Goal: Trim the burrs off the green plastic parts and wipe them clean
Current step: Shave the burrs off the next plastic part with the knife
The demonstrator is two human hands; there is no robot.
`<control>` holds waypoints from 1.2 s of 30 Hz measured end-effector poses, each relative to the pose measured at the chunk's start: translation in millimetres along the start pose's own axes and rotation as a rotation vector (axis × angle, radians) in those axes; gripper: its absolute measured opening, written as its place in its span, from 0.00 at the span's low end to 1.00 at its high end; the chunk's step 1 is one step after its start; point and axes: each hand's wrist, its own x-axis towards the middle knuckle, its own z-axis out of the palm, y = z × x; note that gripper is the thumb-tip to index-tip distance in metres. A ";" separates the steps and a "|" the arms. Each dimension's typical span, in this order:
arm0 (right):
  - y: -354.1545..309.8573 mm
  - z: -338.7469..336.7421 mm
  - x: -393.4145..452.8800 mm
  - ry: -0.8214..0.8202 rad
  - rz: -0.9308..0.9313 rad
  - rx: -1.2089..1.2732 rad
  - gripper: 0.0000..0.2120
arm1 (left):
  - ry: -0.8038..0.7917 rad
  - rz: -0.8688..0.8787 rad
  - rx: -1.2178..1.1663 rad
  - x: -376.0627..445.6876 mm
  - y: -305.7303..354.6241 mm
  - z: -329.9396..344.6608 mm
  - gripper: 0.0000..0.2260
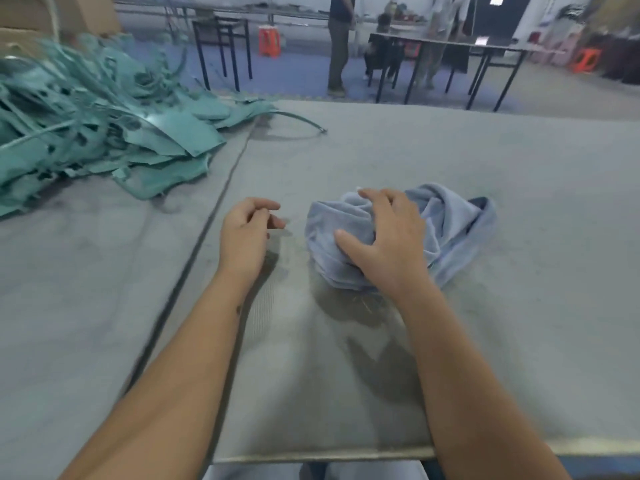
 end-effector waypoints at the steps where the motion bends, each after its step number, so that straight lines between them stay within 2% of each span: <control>1: 1.4 0.6 1.8 -0.076 0.014 -0.061 0.30 | -0.026 0.009 0.011 -2.1 0.5 1.0 0.11; 3: 5.5 1.0 5.0 -0.203 -0.011 -0.110 0.22 | -0.103 0.042 0.057 -8.0 1.0 3.5 0.08; 5: 9.3 -3.6 7.4 -0.196 -0.019 0.035 0.12 | -0.178 0.068 0.111 -11.7 2.1 6.5 0.07; 6: 12.1 -8.7 9.5 -0.138 -0.037 0.115 0.11 | -0.203 0.073 0.123 -12.7 2.9 8.4 0.07; 9: 23.9 -35.5 20.3 0.053 -0.122 0.241 0.18 | -0.230 0.054 0.110 -12.9 2.9 13.8 0.07; 12: 44.5 -70.9 28.6 0.247 -0.134 0.203 0.19 | -0.206 0.044 0.123 -9.1 0.1 17.2 0.09; 15: 67.8 -92.1 26.4 0.413 -0.012 0.082 0.14 | -0.209 0.066 0.140 -9.2 -2.1 21.4 0.11; 16: 76.0 -94.8 25.6 0.395 0.079 0.001 0.14 | -0.214 0.072 0.156 -9.8 -2.9 22.0 0.11; 17: 85.1 -95.6 25.1 0.296 0.183 -0.109 0.14 | -0.221 0.076 0.177 -10.3 -3.5 22.3 0.12; 19: 98.3 -94.2 23.4 -0.013 0.397 -0.252 0.13 | -0.239 0.079 0.227 -11.7 -4.8 22.5 0.12; 20: 97.5 -94.6 22.7 -0.101 0.464 -0.287 0.12 | -0.248 0.078 0.249 -12.1 -5.1 22.6 0.12; 21: 92.1 -94.8 22.9 -0.114 0.492 -0.351 0.10 | -0.254 0.077 0.267 -12.3 -5.3 22.4 0.11; 22: 84.0 -94.3 25.1 -0.068 0.479 -0.453 0.09 | -0.258 0.076 0.278 -12.7 -5.2 22.3 0.11; 24: 60.7 -89.2 29.8 0.152 0.366 -0.599 0.12 | -0.259 0.072 0.278 -12.6 -5.6 21.8 0.11; 25: 45.7 -82.1 31.8 0.251 0.286 -0.567 0.12 | -0.255 0.068 0.269 -12.2 -6.1 21.5 0.11; 26: 29.0 -73.7 34.1 0.268 0.208 -0.499 0.11 | -0.250 0.064 0.260 -11.3 -6.6 21.2 0.12; 27: 12.4 -62.3 35.7 0.193 0.168 -0.449 0.09 | -0.243 0.060 0.252 -10.4 -6.8 20.8 0.12; 29: -12.2 -32.8 33.5 -0.091 0.180 -0.442 0.06 | -0.226 0.056 0.233 -8.5 -7.1 19.8 0.11; 31: -21.3 -4.9 24.2 -0.319 0.205 -0.454 0.07 | -0.202 0.058 0.211 -7.0 -7.7 18.8 0.11; 32: -19.9 5.6 17.6 -0.357 0.184 -0.458 0.04 | -0.184 0.062 0.197 -6.8 -7.9 18.5 0.10; 33: -16.3 13.9 11.2 -0.358 0.145 -0.483 0.06 | -0.162 0.066 0.181 -6.5 -7.6 18.2 0.10; 34: -12.1 19.0 6.1 -0.341 0.112 -0.517 0.09 | -0.141 0.073 0.168 -6.2 -6.9 18.3 0.11; 36: -4.0 21.7 1.5 -0.246 0.046 -0.519 0.07 | -0.108 0.111 0.180 -5.8 -5.2 19.1 0.11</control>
